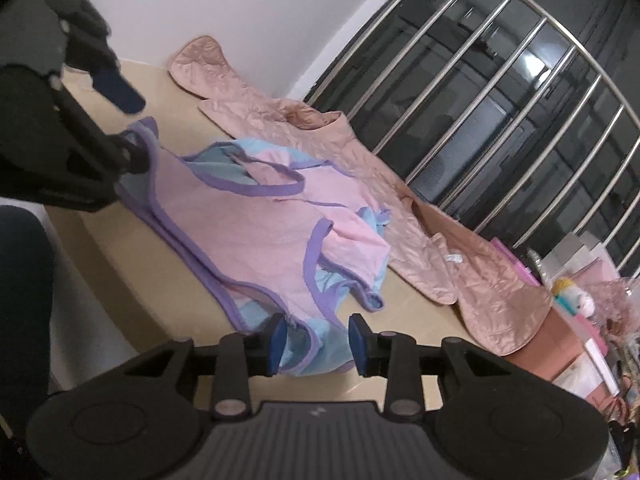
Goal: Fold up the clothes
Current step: 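Grasp the garment's purple-trimmed hem with the left gripper while the right gripper grasps the hem, then lift the garment by its hem with both grippers, stretching it out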
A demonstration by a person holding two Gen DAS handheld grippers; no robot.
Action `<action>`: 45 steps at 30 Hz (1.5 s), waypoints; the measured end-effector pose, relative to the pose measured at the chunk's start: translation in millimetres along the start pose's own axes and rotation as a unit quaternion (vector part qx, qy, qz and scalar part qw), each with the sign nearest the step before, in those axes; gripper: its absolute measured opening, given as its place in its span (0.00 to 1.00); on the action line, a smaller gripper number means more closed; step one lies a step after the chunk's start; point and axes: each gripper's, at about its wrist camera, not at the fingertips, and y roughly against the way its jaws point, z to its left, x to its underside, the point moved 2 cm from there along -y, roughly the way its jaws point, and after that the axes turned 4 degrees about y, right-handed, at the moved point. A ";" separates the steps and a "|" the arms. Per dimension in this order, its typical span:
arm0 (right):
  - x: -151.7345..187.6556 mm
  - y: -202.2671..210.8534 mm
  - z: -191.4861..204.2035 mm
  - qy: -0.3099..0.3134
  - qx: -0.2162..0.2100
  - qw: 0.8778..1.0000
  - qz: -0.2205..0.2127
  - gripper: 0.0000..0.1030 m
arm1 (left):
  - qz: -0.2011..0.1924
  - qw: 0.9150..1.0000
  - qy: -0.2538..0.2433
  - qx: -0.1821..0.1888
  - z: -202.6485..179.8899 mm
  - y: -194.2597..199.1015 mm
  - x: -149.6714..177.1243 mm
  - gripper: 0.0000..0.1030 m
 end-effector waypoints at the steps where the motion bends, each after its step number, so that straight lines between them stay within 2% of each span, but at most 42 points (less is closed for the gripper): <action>1: 1.9 -0.2 -0.7 -0.003 0.001 1.000 0.002 0.31 | 0.009 1.000 0.009 0.002 2.1 -3.5 0.2 0.08; 2: 4.0 -1.4 -0.9 -0.004 0.001 1.000 0.006 0.30 | 0.011 1.000 0.023 0.001 5.5 -4.7 0.7 0.06; 4: 7.8 -3.7 -1.9 -0.007 0.005 1.000 0.007 0.23 | 0.019 0.999 0.051 -0.001 12.7 -6.8 1.1 0.05; 6: 10.7 -3.2 -4.9 -0.023 0.008 1.000 -0.006 0.13 | 0.026 0.997 0.076 -0.008 18.0 -7.4 1.6 0.05; 10: 13.4 -2.2 -12.8 -0.073 -0.004 0.997 -0.034 0.04 | 0.019 0.992 0.123 -0.019 27.5 -0.5 1.0 0.03; 14: 10.4 -5.3 -15.3 -0.077 -0.005 0.997 -0.032 0.04 | 0.007 0.985 0.173 -0.013 37.7 9.4 -1.5 0.03; 19: 13.6 -11.5 -14.1 -0.108 -0.008 0.994 -0.013 0.08 | -0.001 0.985 0.172 -0.009 36.4 12.7 -4.2 0.02; 23: 17.2 -10.4 -11.8 -0.121 -0.002 0.993 -0.015 0.09 | 0.002 0.983 0.183 0.002 36.6 11.9 -4.1 0.02; 30: 26.5 -8.0 -21.0 -0.185 -0.022 0.982 -0.030 0.10 | 0.007 0.981 0.193 0.013 38.3 10.3 -3.1 0.02; 33: 23.1 -8.1 -20.8 -0.204 -0.029 0.978 -0.023 0.09 | 0.005 0.981 0.196 0.012 41.4 13.0 -4.2 0.02; 35: 18.6 -5.7 -29.0 -0.224 -0.044 0.973 -0.023 0.03 | -0.009 0.981 0.192 0.016 45.8 17.9 -12.5 0.02; 39: -2.4 12.3 -56.2 -0.222 -0.027 0.973 -0.058 0.03 | -0.050 0.982 0.178 0.031 55.0 33.4 -41.4 0.02; 44: -44.0 48.3 -113.1 -0.200 -0.006 0.972 -0.124 0.03 | -0.108 0.972 0.196 0.072 92.3 70.0 -103.9 0.02; 45: -54.0 57.3 -124.6 -0.192 0.001 0.971 -0.139 0.03 | -0.115 0.969 0.199 0.095 102.2 79.6 -119.5 0.02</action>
